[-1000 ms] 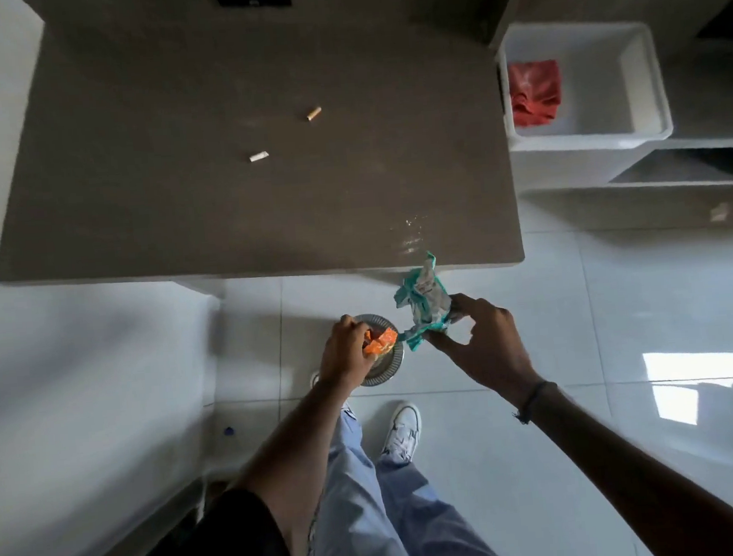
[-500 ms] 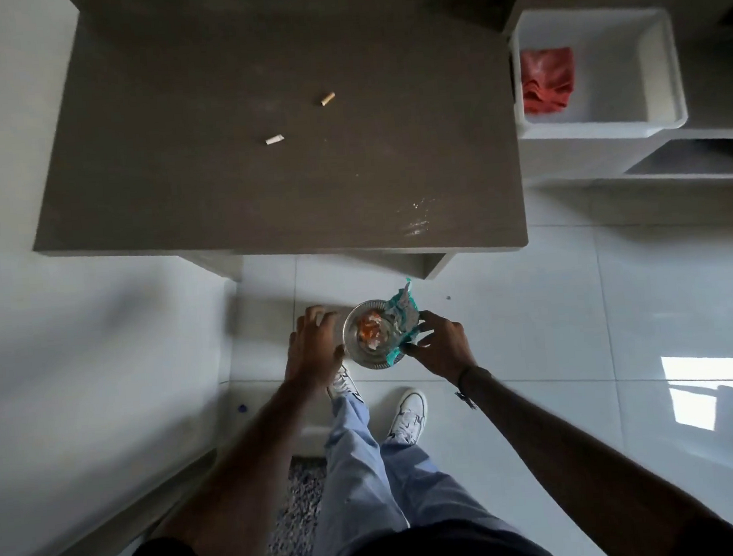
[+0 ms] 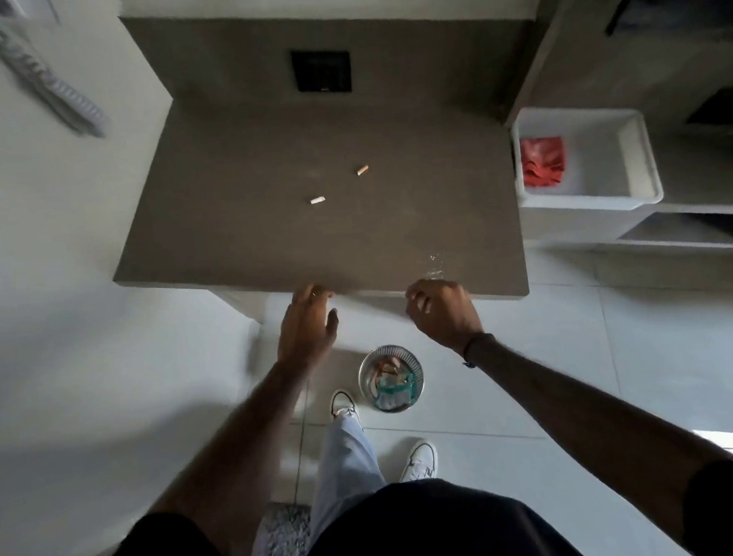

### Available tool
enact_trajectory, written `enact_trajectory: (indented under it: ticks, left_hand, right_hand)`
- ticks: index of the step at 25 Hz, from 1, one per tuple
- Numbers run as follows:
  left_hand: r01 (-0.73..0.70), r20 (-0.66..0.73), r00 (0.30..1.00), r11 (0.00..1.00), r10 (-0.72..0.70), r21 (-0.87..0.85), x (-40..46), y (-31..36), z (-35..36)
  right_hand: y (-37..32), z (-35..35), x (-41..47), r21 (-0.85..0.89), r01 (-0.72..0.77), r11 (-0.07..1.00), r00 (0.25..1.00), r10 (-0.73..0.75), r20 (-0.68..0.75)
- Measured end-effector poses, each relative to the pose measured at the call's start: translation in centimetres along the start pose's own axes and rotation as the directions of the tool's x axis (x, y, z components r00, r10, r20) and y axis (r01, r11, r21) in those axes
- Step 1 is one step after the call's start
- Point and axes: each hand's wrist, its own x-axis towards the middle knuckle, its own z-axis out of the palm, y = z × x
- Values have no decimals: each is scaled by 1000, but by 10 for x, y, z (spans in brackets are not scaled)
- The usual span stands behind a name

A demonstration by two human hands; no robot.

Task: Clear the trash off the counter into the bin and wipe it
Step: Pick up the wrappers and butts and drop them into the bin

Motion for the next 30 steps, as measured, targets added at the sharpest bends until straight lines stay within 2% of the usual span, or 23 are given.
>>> enact_trajectory:
  ticks: [5,8,10,13,16,19,21,23,25,27,30]
  left_hand:
    - [-67,-97,993,997,70,28,91,-14,-38]
    - [-65,-71,995,997,67,31,153,-25,-50]
    - [-88,2,996,996,88,30,191,-30,-52]
    - [-128,103,987,992,126,16,229,-40,-43]
    - [-207,142,970,977,199,43,244,-47,-34]
    - [-238,185,954,971,236,-12,253,-49,-34]
    - [-243,213,945,969,248,-49,248,-49,-36]
    - [-238,227,941,967,252,-87,231,-48,-36]
    - [-231,216,944,966,251,-116,206,-46,-34]
    - [-221,180,952,962,249,-159,169,-40,-32]
    - [-273,127,945,940,303,-206,105,-27,-26]
  right_hand:
    - [-42,-14,108,-45,53,998,993,-57,-107]
    - [-58,-8,185,-165,39,985,994,-56,-99]
    - [-61,-1,230,-314,44,948,997,-61,-45]
    - [-59,17,275,-494,103,863,992,-52,116]
    - [-53,35,288,-555,172,814,969,-40,243]
    - [-47,43,283,-566,178,805,974,-63,216]
    - [-42,40,270,-551,161,819,979,-59,197]
    - [-37,34,249,-468,80,880,988,-8,154]
    - [-34,27,217,-305,-66,950,996,84,44]
    - [-33,19,171,-145,-176,974,983,165,-80]
    - [-27,15,97,-26,-182,983,961,172,-218]
